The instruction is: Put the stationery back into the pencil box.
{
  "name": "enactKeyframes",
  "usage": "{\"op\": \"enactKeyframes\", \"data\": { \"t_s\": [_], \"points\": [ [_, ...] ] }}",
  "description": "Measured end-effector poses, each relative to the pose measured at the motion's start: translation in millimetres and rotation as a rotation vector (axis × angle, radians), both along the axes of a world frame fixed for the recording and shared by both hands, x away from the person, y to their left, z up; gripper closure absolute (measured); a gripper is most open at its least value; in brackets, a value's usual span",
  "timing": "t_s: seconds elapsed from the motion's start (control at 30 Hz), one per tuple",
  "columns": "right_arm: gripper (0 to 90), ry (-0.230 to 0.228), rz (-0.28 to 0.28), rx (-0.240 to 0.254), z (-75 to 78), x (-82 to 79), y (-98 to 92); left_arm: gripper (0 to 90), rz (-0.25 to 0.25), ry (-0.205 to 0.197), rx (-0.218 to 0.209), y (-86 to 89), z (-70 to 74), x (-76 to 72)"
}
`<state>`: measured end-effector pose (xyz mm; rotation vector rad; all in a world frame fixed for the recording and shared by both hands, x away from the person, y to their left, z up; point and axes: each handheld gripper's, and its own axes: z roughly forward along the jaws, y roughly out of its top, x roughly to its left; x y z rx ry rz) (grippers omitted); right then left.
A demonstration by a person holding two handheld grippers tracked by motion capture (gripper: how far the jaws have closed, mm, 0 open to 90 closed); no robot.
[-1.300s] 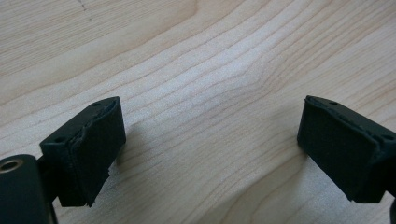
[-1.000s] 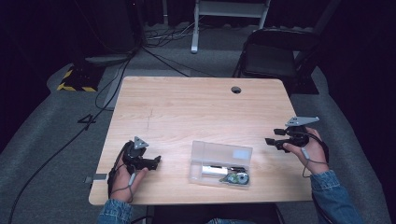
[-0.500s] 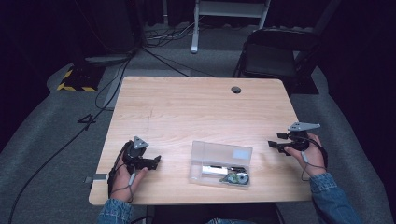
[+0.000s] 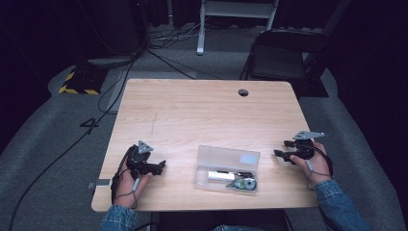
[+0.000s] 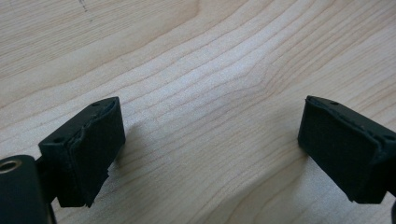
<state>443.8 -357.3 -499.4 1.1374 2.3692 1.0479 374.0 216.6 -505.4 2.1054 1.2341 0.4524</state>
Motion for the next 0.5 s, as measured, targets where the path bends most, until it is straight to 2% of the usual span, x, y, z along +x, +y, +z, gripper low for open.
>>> {"op": "enactKeyframes", "data": {
  "t_s": [0.07,0.5],
  "points": [
    [13.6,-0.029,0.002,-0.027,-4.3,1.1,3.0,7.6,0.001,0.000,0.000,-0.1,0.0,0.0],
    [12.6,-0.028,-0.006,-0.029,-4.5,1.6,4.5,7.6,0.003,0.001,0.002,-0.1,0.1,-0.3]
  ]
}}
